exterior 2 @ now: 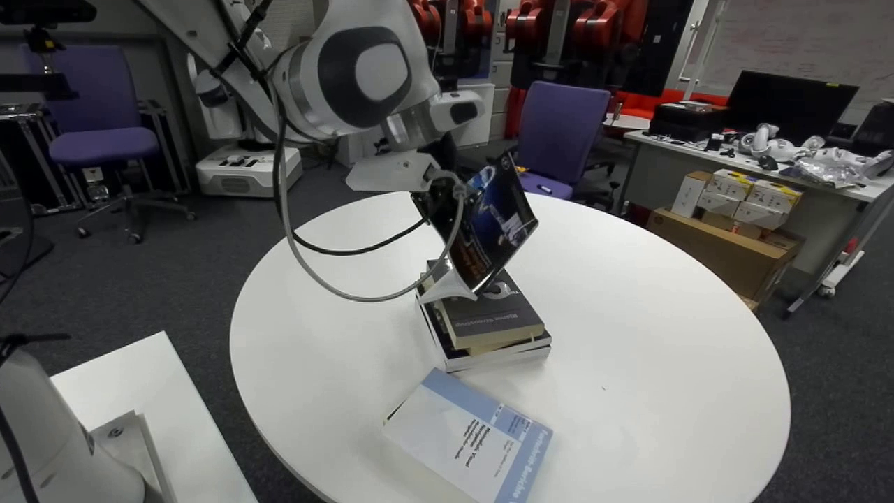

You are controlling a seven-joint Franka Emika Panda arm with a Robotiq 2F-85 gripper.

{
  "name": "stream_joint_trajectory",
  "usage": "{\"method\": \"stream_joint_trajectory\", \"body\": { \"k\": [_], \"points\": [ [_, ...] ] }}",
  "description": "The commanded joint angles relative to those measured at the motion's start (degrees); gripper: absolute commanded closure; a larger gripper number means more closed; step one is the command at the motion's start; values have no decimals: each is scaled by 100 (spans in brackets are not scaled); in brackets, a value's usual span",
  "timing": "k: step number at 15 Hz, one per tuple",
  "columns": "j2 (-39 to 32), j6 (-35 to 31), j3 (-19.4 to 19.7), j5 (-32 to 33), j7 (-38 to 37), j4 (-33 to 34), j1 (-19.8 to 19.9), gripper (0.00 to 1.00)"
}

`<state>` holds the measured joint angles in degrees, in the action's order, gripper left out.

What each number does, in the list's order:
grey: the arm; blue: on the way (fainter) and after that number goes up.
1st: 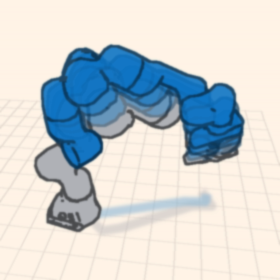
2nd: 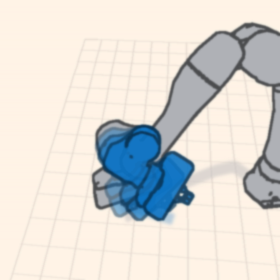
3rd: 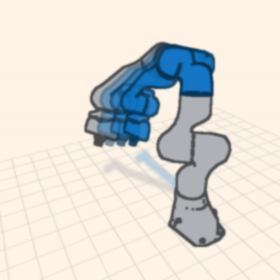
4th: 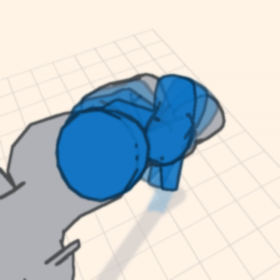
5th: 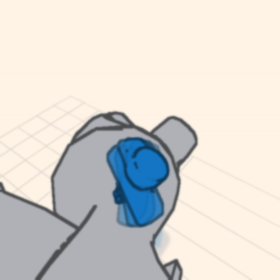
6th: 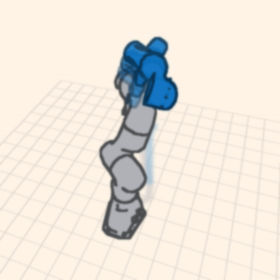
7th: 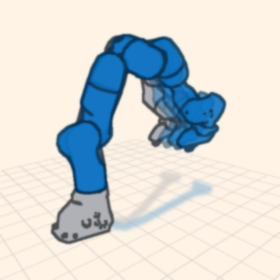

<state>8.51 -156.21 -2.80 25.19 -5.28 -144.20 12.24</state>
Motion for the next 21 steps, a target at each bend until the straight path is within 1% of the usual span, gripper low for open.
{"method": "stream_joint_trajectory", "body": {
  "k": [1, 2, 3, 5, 8, 12, 14, 16, 19, 21],
  "points": [
    [310, 882, -137, 1580, -823, 379, 221, 97],
    [257, 1146, -127, 1882, -805, 465, 152, 97],
    [144, 1436, -76, 2026, -637, 552, 20, 97],
    [-8, 1797, 13, 2179, -234, 607, -204, 97],
    [-276, 1887, 185, 1972, 716, 638, -471, 97],
    [-537, 2011, 327, 1984, 1540, 701, -615, 97],
    [-615, 2167, 376, 2128, 1690, 764, -634, 97],
    [-705, 2467, 380, 2371, 1661, 874, -679, 97],
    [-835, 2989, 351, 2566, 1808, 1046, -755, 97],
    [-937, 3162, 333, 2782, 1847, 1125, -828, 97]
  ]
}}
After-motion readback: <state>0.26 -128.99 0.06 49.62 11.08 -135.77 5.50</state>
